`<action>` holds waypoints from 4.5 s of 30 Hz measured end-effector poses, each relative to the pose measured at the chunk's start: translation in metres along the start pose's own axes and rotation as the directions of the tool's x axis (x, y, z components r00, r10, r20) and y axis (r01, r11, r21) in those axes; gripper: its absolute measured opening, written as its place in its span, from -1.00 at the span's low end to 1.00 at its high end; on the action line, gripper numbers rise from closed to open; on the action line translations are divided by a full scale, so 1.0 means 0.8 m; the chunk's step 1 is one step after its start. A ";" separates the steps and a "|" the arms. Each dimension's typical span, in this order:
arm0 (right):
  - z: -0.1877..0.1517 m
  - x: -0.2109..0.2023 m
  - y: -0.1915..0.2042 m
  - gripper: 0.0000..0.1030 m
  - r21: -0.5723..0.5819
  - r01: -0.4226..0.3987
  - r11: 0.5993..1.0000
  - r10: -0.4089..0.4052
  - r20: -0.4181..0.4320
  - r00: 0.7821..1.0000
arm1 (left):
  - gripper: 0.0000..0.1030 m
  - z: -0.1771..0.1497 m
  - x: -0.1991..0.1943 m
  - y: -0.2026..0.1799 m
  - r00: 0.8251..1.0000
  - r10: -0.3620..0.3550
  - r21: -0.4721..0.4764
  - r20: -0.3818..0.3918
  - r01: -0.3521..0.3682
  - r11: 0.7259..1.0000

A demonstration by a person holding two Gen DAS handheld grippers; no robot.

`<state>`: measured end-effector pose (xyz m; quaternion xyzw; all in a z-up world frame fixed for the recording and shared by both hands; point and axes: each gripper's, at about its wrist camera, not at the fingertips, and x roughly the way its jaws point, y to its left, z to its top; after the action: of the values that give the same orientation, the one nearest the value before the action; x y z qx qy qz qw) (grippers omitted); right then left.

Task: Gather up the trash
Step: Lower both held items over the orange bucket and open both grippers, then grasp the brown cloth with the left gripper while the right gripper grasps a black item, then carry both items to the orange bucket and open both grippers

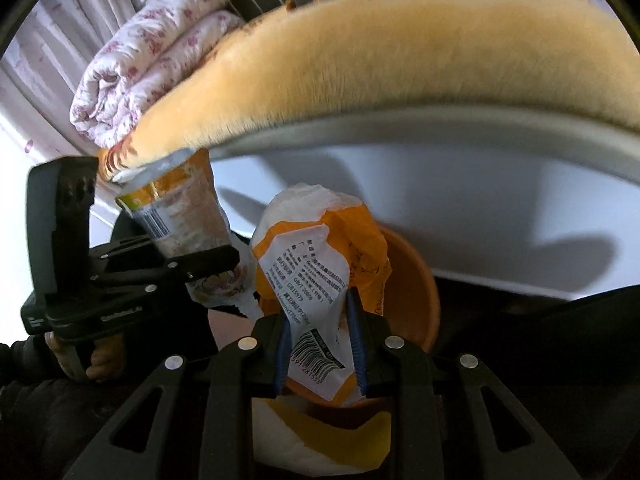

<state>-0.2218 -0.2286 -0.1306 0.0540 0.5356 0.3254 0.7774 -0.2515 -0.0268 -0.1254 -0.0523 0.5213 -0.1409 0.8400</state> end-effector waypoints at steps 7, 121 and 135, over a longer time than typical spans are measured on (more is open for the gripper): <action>0.001 0.040 -0.006 0.30 0.015 0.063 0.998 -0.061 -0.079 0.995 | 0.08 0.002 0.038 0.006 0.992 0.057 -0.007 -0.117 -0.058 0.998; 0.149 -0.119 0.039 -0.02 -0.043 0.183 0.982 -0.156 0.359 0.920 | -0.49 0.200 -0.071 -0.008 0.937 0.220 -0.001 0.271 -0.229 0.974; 0.054 -0.105 0.079 -0.02 -0.108 0.165 0.980 -0.134 0.248 0.959 | -0.49 0.049 -0.075 -0.019 0.969 0.179 0.018 0.172 -0.185 0.983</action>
<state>-0.2305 -0.2152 -0.0183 0.0023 0.4184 0.2906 0.8605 -0.2441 -0.0260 -0.0522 -0.0018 0.4480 -0.0670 0.8915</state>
